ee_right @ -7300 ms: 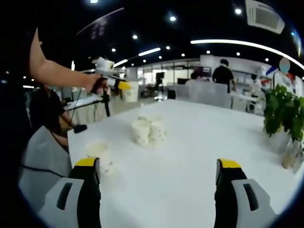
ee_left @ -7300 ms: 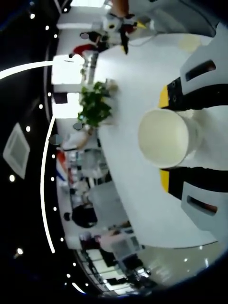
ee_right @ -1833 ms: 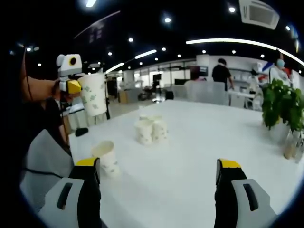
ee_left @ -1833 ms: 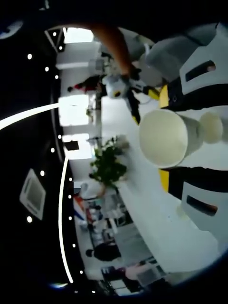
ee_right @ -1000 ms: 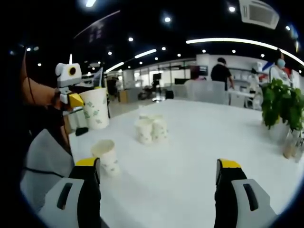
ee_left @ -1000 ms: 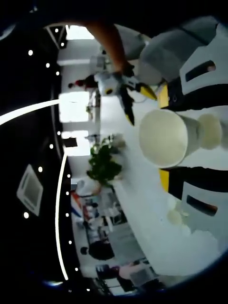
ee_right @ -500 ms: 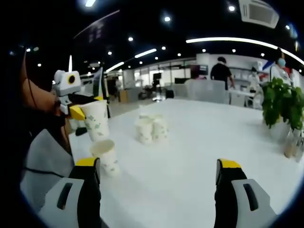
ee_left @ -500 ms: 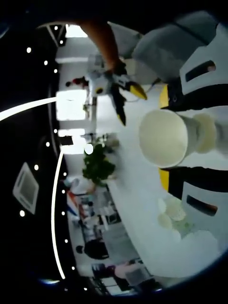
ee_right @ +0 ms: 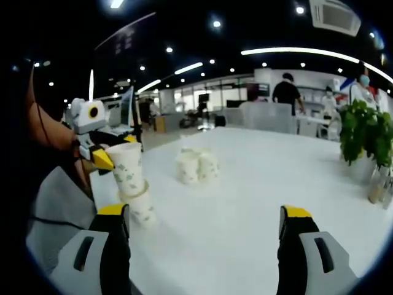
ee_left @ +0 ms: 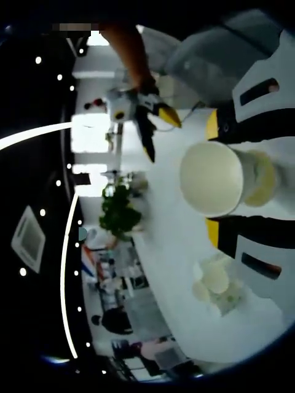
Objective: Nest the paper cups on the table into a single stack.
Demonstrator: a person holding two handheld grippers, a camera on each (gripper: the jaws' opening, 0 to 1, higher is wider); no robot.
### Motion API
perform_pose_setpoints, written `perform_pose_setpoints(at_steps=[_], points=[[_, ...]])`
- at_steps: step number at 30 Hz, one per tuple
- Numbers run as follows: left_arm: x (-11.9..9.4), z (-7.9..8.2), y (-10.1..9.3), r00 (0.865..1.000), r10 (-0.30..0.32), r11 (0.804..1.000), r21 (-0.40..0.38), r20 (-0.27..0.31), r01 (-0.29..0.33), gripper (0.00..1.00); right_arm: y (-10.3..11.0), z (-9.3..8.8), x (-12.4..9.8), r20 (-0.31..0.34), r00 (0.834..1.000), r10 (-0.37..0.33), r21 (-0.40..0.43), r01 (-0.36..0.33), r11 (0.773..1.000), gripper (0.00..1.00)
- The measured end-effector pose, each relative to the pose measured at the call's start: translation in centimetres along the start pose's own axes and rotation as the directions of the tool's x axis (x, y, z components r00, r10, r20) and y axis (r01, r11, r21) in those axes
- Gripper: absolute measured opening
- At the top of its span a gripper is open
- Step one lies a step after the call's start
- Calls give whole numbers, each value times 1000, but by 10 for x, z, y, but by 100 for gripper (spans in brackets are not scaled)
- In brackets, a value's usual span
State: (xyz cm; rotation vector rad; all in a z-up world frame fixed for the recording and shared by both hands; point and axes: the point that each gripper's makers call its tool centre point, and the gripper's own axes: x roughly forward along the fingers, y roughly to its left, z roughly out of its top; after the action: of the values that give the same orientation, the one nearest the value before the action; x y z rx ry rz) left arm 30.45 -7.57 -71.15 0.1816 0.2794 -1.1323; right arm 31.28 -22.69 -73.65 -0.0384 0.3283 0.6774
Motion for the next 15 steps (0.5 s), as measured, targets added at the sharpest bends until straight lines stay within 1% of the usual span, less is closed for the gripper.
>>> perform_pose_setpoints(at_steps=[4, 11, 15], points=[[2, -7, -1, 1000, 4, 1000, 2, -11, -4, 43, 0, 1, -1, 3, 1000, -2, 3, 2, 1000, 100], [8, -26, -3, 999, 3, 1000, -15, -47, -4, 44, 2, 0, -2, 5, 1000, -2, 5, 2, 1000, 100], [9, -30, -4, 998, 2, 1000, -16, -57, -3, 44, 3, -2, -2, 3, 1000, -3, 7, 3, 1000, 100]])
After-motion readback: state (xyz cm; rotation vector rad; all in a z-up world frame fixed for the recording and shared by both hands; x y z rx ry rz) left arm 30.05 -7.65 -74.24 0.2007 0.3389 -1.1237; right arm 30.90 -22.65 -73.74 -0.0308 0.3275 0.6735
